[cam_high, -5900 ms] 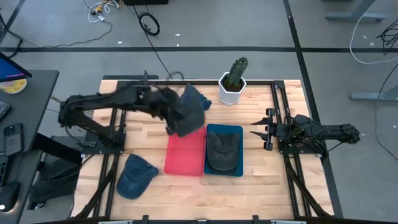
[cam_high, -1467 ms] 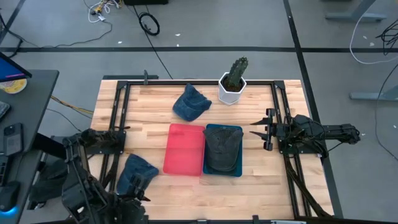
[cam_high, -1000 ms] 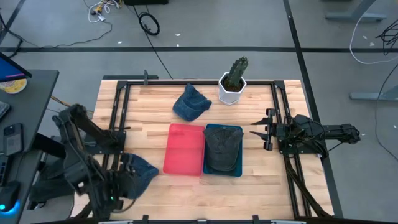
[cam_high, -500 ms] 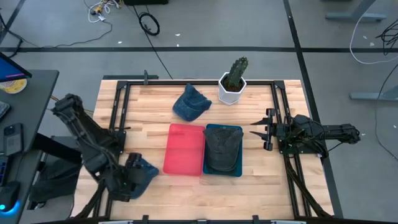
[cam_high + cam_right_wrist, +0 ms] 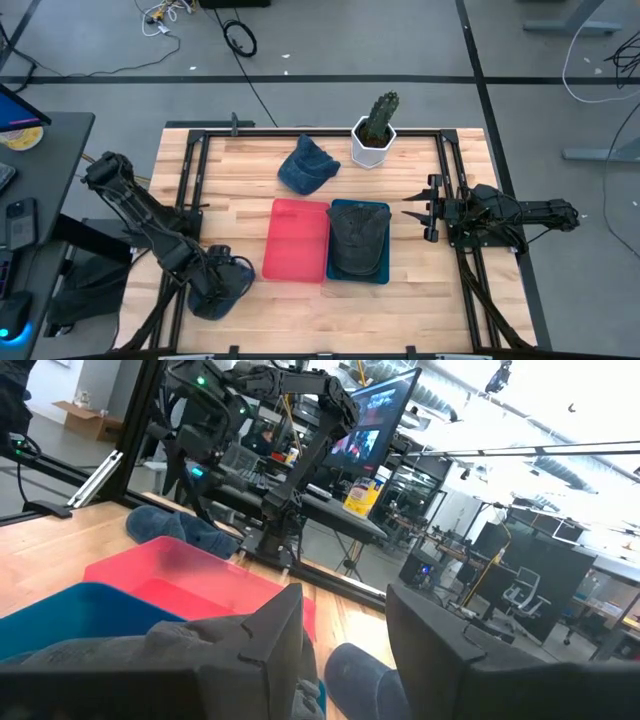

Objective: Pick & Place hat
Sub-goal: Put the bottom blue cap into the pink bin

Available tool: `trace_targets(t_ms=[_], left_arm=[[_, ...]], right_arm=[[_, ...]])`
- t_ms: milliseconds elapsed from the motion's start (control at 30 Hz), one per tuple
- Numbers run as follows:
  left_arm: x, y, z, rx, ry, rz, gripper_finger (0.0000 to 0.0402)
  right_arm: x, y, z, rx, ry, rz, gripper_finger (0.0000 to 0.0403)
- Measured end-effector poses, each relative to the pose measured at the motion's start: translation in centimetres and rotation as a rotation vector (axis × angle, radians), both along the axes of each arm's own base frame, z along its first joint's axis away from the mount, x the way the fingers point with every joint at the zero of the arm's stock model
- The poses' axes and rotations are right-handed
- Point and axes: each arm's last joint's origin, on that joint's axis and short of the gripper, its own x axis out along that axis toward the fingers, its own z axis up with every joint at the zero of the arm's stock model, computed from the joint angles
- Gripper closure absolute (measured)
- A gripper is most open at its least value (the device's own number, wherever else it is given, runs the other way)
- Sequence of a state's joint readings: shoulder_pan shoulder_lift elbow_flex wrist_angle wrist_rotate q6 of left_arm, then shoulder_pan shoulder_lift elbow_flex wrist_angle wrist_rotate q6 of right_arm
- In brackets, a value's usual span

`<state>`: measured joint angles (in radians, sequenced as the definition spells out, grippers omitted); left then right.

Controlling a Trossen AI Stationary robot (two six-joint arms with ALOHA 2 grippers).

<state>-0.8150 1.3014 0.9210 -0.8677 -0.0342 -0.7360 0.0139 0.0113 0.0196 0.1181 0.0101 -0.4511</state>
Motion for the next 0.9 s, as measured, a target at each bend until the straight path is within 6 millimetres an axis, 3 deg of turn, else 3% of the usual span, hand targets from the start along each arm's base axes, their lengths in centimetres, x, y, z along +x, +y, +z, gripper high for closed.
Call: trace_targets(t_ms=[533,767,900], left_arm=[[-1.6,0.9,-3.7,-0.024,0.194,0.084,0.0225],[-1.9,1.0,-5.0,-0.040,0.189,0.080,0.0225],[-1.9,1.0,-5.0,-0.047,0.185,0.059,0.0256]], right_arm=[[0.0,0.0,0.0,0.000,0.000,0.000,0.0254],[0.0,0.0,0.0,0.000,0.000,0.000,0.0254],[0.0,0.0,0.0,0.000,0.000,0.000,0.0254]])
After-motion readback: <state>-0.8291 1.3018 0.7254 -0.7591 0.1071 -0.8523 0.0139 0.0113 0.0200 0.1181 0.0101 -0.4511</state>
